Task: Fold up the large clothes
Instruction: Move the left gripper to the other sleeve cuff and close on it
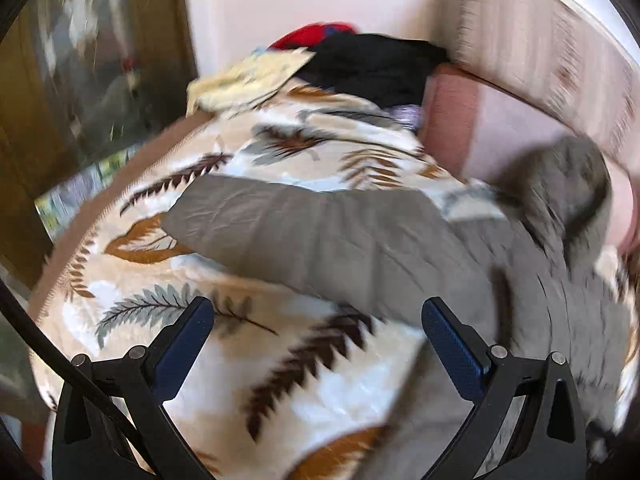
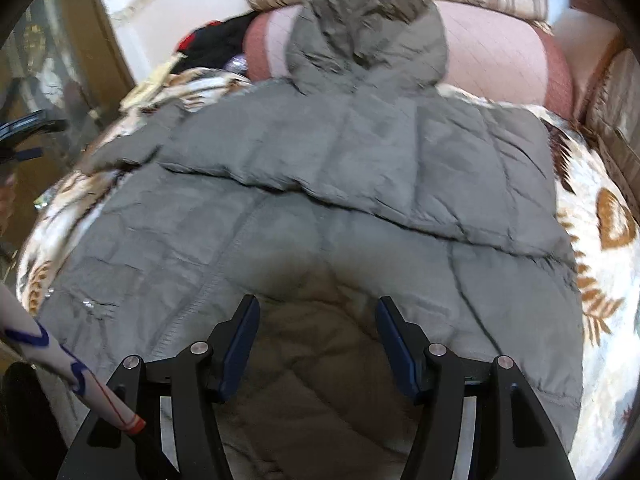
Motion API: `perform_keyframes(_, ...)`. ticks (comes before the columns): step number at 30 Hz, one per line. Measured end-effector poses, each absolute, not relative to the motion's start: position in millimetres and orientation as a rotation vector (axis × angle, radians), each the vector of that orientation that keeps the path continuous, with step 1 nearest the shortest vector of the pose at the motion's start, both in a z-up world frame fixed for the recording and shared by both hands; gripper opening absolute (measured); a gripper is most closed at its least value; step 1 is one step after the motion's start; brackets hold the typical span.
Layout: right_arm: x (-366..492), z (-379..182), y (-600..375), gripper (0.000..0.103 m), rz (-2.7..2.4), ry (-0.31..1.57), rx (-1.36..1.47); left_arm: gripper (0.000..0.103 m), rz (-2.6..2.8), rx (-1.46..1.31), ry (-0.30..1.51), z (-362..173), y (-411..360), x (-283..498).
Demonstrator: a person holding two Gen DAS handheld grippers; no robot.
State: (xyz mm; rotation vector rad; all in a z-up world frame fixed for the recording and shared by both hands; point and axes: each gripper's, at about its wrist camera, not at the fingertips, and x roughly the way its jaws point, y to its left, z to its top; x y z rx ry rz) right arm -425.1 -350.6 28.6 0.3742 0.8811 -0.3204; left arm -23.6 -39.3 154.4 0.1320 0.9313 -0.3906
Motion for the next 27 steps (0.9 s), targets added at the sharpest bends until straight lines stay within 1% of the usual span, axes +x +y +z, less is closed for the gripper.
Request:
perform_keyframes(2, -422.3, 29.5, -346.2, 0.066, -0.31, 0.874, 0.354, 0.103, -0.337, 0.034, 0.964, 147.7, -13.6, 12.6)
perform_keyframes(3, -420.6, 28.0, -345.0, 0.066, -0.311, 0.88, 0.343, 0.099, -0.327, -0.005, 0.98, 143.8, -5.1, 23.5)
perform_keyframes(4, -419.0, 25.4, -345.0, 0.066, -0.316, 0.89, 0.336, 0.093, -0.309, -0.076, 1.003, 137.4, 9.5, 42.5)
perform_keyframes(6, -416.3, 20.1, -347.4, 0.066, -0.316, 0.906, 0.348, 0.066, -0.272, -0.181, 1.049, 121.1, 33.3, 72.5)
perform_keyframes(10, -412.6, 15.4, -351.9, 0.066, -0.315, 0.916, 0.363, 0.056, -0.243, -0.311, 1.104, 86.7, 58.2, 106.9)
perform_keyframes(13, -411.9, 11.9, -352.8, 0.066, -0.315, 0.921, 0.356, 0.054, -0.228, -0.35, 1.088, 70.5, 65.9, 118.8)
perform_keyframes(15, -410.9, 10.5, -353.4, 0.066, -0.316, 0.922, 0.359, 0.05, -0.224, -0.404, 1.095, 56.4, 69.9, 128.4)
perform_keyframes(18, -410.6, 9.0, -354.5, 0.066, -0.315, 0.922, 0.36, 0.049, -0.229, -0.466, 1.095, 41.5, 72.1, 140.2)
perform_keyframes(23, -409.3, 7.5, -355.8, 0.066, -0.312, 0.925, 0.361, 0.049, -0.154, -0.537, 1.048, 18.4, 82.9, 150.7)
perform_keyframes(27, -407.7, 6.7, -355.9, 0.066, -0.311, 0.924, 0.362, 0.049, -0.168, -0.552, 1.022, 16.7, 80.5, 153.8)
